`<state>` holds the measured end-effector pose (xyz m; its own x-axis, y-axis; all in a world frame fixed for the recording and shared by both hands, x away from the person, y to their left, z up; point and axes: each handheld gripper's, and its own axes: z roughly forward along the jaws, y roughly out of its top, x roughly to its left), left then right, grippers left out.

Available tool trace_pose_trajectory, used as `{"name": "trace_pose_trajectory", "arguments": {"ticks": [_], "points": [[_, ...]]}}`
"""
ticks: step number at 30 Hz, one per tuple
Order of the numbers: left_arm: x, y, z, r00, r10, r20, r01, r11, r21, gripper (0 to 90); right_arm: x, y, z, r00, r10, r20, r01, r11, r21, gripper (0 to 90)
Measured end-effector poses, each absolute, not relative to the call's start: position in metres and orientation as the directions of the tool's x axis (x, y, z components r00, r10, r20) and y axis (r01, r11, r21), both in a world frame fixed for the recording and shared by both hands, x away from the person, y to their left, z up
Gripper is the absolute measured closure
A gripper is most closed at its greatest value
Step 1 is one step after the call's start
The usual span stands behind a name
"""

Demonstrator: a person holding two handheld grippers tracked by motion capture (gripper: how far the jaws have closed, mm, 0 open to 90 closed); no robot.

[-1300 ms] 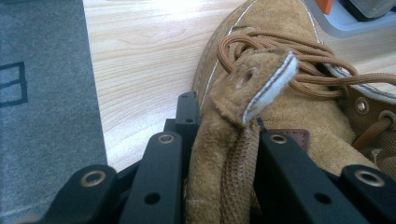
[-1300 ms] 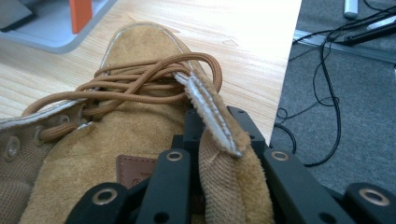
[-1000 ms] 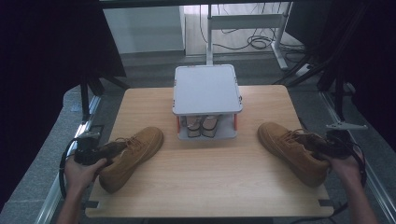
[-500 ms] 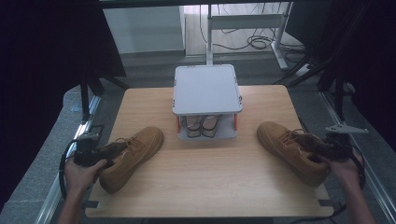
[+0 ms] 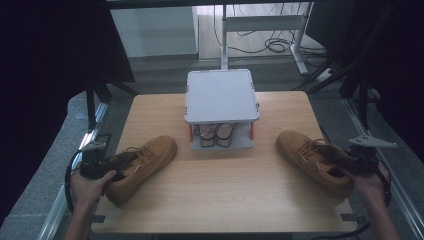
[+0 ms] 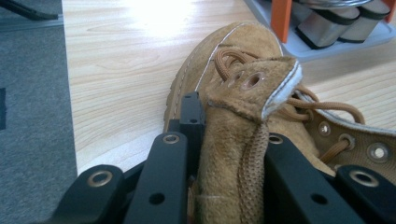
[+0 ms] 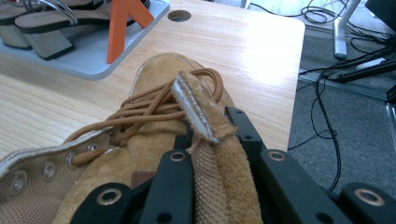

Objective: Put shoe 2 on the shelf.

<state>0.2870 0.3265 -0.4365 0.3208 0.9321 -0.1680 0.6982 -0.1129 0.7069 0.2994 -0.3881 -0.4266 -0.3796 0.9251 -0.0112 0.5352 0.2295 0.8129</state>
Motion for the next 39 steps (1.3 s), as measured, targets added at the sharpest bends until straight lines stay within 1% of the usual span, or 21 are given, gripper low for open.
{"name": "trace_pose_trajectory", "arguments": {"ticks": [11, 20, 28, 34, 39], "points": [[0.281, 0.317, -0.421, 0.346, 0.927, -0.143, 0.673, -0.139, 0.727, 79.0, 0.292, -0.389, -0.416, -0.370, 0.929, -0.005, 0.503, 0.205, 0.840, 80.9], [0.277, 0.320, -0.407, 0.344, 0.922, -0.180, 0.642, -0.091, 0.762, 79.0, 0.285, -0.388, -0.404, -0.362, 0.932, 0.020, 0.469, 0.163, 0.868, 80.8], [0.275, 0.320, -0.392, 0.341, 0.918, -0.201, 0.599, -0.047, 0.800, 79.1, 0.279, -0.383, -0.389, -0.359, 0.929, 0.089, 0.435, 0.083, 0.896, 80.8], [0.273, 0.325, -0.386, 0.345, 0.911, -0.225, 0.581, -0.019, 0.814, 79.1, 0.275, -0.378, -0.380, -0.381, 0.921, 0.081, 0.377, 0.075, 0.923, 80.7], [0.272, 0.329, -0.381, 0.334, 0.914, -0.232, 0.565, 0.003, 0.825, 79.1, 0.274, -0.376, -0.374, -0.381, 0.919, 0.102, 0.359, 0.045, 0.932, 80.7]]}}
